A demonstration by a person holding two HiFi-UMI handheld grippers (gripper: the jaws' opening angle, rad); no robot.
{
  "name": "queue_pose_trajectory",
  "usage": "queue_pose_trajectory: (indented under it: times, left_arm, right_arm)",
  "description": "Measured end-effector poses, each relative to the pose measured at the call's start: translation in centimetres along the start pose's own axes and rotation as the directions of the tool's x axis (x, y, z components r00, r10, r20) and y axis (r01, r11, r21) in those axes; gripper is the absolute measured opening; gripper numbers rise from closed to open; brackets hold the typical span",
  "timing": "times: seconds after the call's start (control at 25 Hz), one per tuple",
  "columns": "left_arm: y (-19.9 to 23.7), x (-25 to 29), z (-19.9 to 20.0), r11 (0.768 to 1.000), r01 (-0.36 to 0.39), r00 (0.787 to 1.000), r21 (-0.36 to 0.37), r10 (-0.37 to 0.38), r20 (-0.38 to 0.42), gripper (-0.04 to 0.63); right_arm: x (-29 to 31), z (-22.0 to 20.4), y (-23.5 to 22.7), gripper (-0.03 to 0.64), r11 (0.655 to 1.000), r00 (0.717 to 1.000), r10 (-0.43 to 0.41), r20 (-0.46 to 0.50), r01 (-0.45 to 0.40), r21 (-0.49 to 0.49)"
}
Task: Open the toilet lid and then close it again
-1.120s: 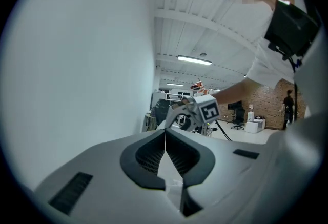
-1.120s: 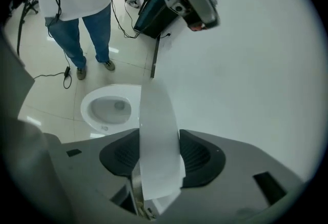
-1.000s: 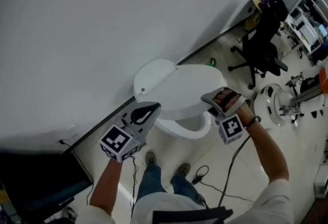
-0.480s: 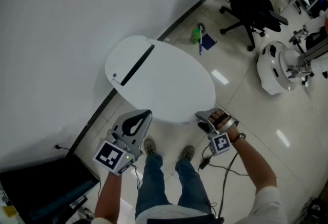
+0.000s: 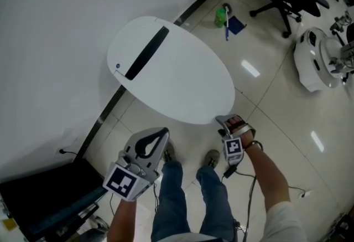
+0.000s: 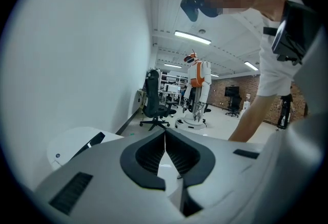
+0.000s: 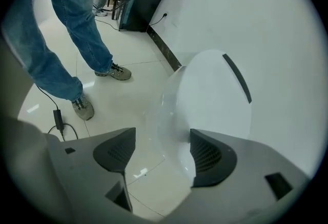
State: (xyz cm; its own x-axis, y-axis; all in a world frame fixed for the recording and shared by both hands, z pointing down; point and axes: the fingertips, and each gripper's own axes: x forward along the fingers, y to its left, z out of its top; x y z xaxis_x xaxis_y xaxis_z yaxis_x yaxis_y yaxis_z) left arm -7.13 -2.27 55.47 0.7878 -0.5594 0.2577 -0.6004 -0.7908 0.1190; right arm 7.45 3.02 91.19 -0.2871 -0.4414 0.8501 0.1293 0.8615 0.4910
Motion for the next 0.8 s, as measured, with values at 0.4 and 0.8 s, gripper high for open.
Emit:
queue_pose_trajectory:
  times: [0.4,0.8]
  left_arm:
    - [1.6,-2.7,0.9,0.999,-0.032,0.999,-0.008,0.032,-0.001,0.003]
    - [-2.0,-5.3,12.7,0.998,0.043,0.999,0.047,-0.044,0.024,0.003]
  right_arm:
    - [-3.8,2.0,-4.3,0.325,0.929,0.994,-0.105,0.038,0.084,0.360]
    - [-34.1,9.5,-20.3,0.325,0.535,0.813,-0.479,0.330,-0.027,0.845]
